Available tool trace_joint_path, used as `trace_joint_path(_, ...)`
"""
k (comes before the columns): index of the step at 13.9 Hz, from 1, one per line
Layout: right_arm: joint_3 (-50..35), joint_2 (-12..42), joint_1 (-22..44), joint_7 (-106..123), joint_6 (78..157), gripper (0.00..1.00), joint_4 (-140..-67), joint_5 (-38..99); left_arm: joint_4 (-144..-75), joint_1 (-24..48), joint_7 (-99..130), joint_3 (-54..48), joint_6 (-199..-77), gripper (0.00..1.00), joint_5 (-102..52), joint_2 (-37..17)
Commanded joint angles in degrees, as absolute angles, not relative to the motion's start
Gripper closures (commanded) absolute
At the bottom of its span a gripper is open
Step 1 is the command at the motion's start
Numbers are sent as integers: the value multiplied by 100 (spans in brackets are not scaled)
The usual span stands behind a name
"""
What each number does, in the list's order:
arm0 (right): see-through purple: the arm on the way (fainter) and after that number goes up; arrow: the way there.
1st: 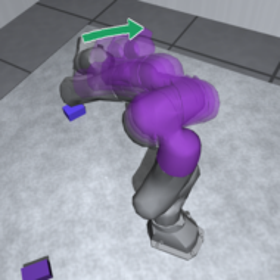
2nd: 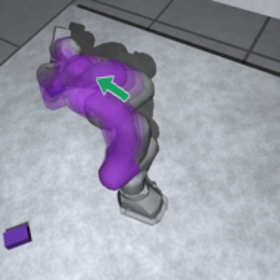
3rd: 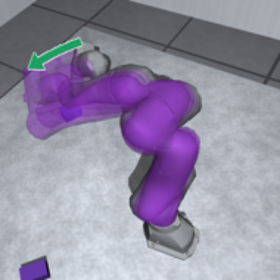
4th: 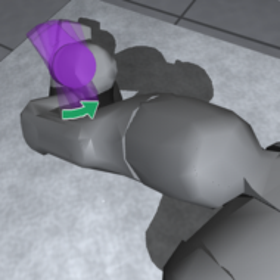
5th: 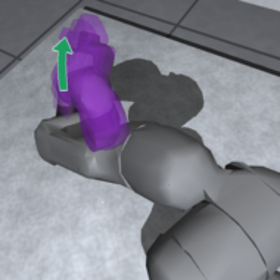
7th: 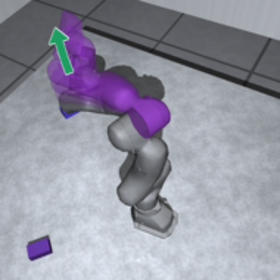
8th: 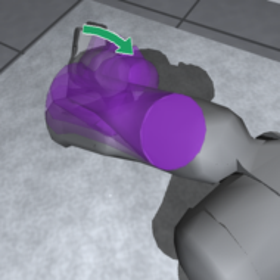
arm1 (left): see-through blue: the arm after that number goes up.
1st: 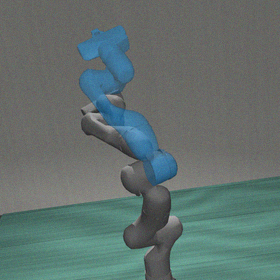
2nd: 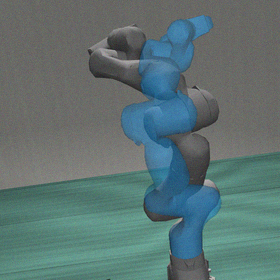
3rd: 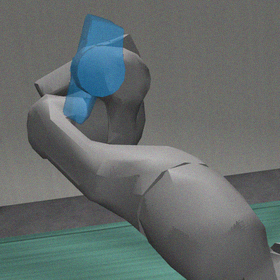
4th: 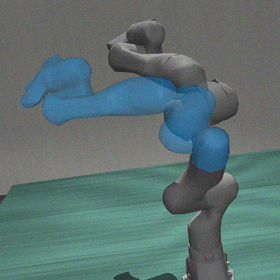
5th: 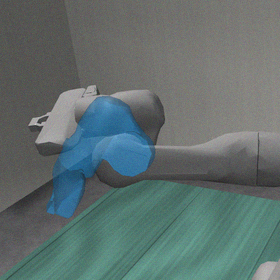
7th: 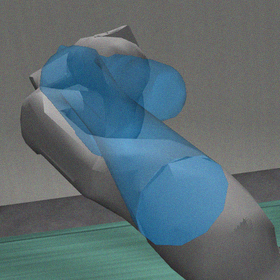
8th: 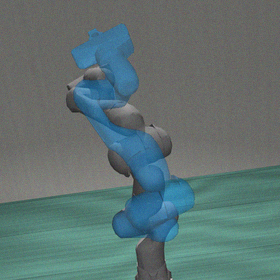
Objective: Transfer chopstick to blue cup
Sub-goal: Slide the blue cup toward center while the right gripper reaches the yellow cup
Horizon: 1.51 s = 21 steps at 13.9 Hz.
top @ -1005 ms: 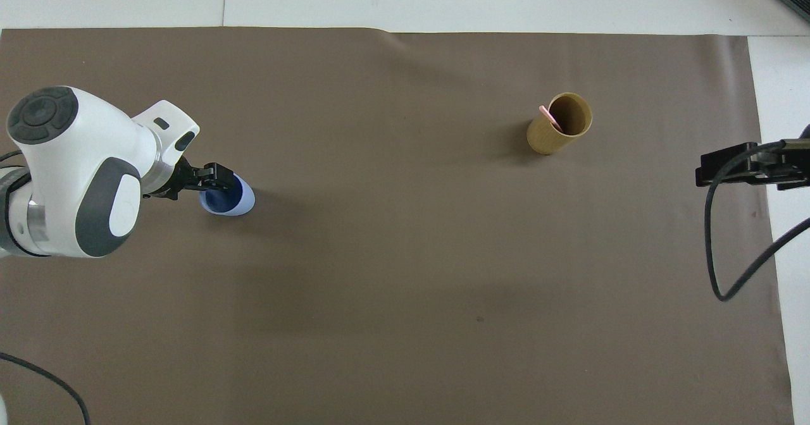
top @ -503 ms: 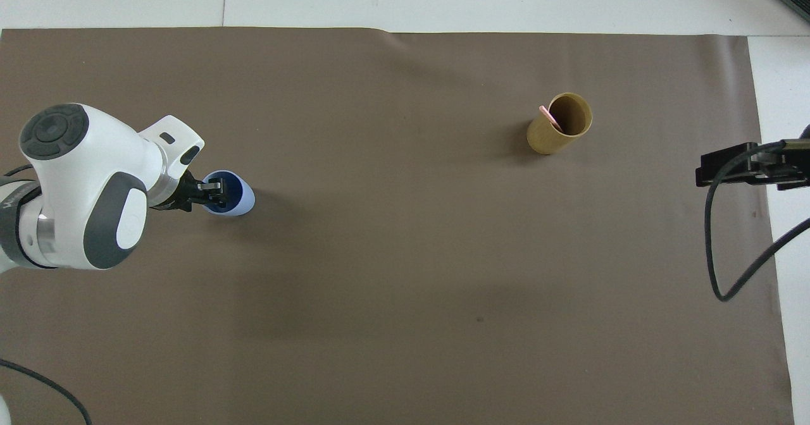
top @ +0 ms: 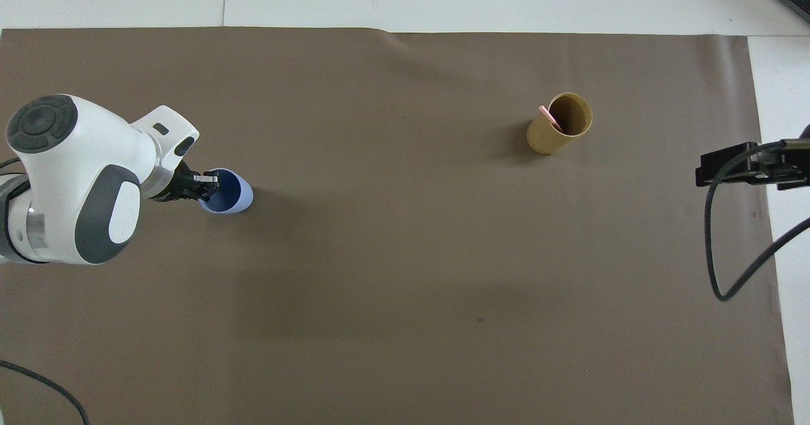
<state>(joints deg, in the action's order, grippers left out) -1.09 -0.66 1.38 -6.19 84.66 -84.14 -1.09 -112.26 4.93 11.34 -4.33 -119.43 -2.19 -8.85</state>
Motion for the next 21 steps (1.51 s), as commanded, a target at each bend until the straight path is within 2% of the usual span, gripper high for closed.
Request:
trace_joint_path(1,-141,-141,62,-536,8437,0,-8490,-62,-10602,554,1501,-430,-11313,100,-255,-826)
trace_joint_path(3,-132,-141,53,-536,8420,0,-8499,-62,-10075,946,2281,-466,-10935,100,-255,-905)
trace_joint_path(7,-123,-141,35,-527,8429,0,-8490,-62,-9932,2002,3655,-475,-11240,100,-316,-932)
trace_joint_path(10,-132,-141,44,-527,8437,0,-8508,-53,-9652,2670,4243,-475,-11434,100,-299,-1422)
trace_joint_path(12,-132,-158,70,-501,8525,0,-8587,-61,-9423,2864,4534,-475,-11522,100,-299,-1739)
trace_joint_path(15,-132,-79,88,-501,8735,0,-8578,-114,-9413,3067,4790,-475,-11865,100,-307,-1854)
trace_joint_path(18,-202,254,167,-501,8903,0,-8385,-176,-9413,3312,5009,-466,-12164,100,-255,-1933)
trace_joint_path(21,-211,719,526,-518,9088,0,-8131,-254,-9422,3463,5045,-466,-12208,100,-255,-2039)
